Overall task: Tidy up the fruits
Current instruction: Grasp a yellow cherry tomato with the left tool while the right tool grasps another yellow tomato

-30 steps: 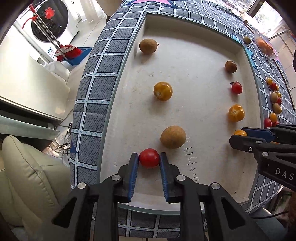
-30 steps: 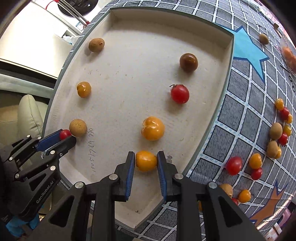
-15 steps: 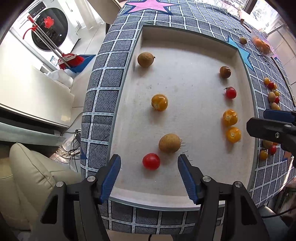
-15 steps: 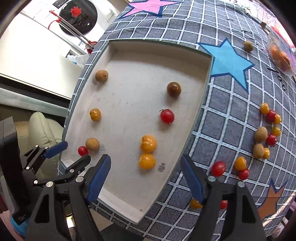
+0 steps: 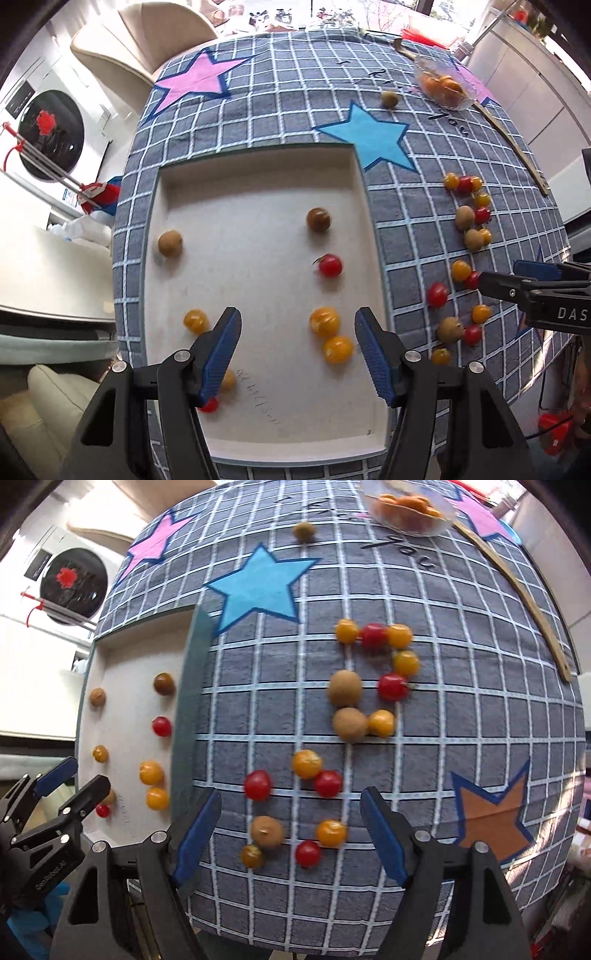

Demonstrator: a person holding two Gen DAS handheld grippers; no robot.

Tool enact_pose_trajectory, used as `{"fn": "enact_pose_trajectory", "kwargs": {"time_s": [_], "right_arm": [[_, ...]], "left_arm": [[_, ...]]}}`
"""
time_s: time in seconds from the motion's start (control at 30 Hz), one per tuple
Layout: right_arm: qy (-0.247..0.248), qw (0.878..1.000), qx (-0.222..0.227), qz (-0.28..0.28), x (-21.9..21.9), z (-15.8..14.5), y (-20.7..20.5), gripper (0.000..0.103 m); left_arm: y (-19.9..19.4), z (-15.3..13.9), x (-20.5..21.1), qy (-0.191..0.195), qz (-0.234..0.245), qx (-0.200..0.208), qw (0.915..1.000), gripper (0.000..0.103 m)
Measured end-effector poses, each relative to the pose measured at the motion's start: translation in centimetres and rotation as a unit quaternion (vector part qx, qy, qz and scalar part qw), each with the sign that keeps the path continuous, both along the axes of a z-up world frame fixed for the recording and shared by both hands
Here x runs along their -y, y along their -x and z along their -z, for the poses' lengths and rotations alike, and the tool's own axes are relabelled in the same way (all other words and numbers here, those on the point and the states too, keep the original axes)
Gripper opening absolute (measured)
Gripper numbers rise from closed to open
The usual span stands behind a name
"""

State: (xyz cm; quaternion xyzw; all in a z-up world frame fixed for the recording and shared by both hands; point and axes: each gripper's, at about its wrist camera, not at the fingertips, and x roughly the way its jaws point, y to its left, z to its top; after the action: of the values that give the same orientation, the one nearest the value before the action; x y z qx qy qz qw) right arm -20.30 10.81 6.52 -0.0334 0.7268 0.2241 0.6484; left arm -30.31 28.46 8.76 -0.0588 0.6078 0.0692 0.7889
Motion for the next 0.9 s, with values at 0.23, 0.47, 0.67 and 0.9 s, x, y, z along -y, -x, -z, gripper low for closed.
{"fn": "enact_pose_trajectory", "kwargs": {"time_s": [0.23,0.47,0.67,0.9], "right_arm": [[0.018,0.997,-0.001,0.070,5.3,0.9,-3.2,0.080],[0.012,0.993,-0.012,0.115,7.3,2.1,-6.0,0.080],[-0.003,0.992,-0.021,0.122,7.3,3.6,-8.1,0.067],[-0.029,0.992,-0.035,0.118,6.5,5.0,-9.7,0.062]], "left_arm": [[-5.2,-0.8,4.8,0.005,0.046,0.012,0.9989,0.065],[-10.2,1.0,8.7,0.001,0.083,-0.004,0.9966,0.065],[-12.7,3.3,9.9,-0.006,0.108,-0.022,0.9939,0.065],[-14.4,5.1,10.4,0.003,0.124,-0.037,0.9916,0.065]]}}
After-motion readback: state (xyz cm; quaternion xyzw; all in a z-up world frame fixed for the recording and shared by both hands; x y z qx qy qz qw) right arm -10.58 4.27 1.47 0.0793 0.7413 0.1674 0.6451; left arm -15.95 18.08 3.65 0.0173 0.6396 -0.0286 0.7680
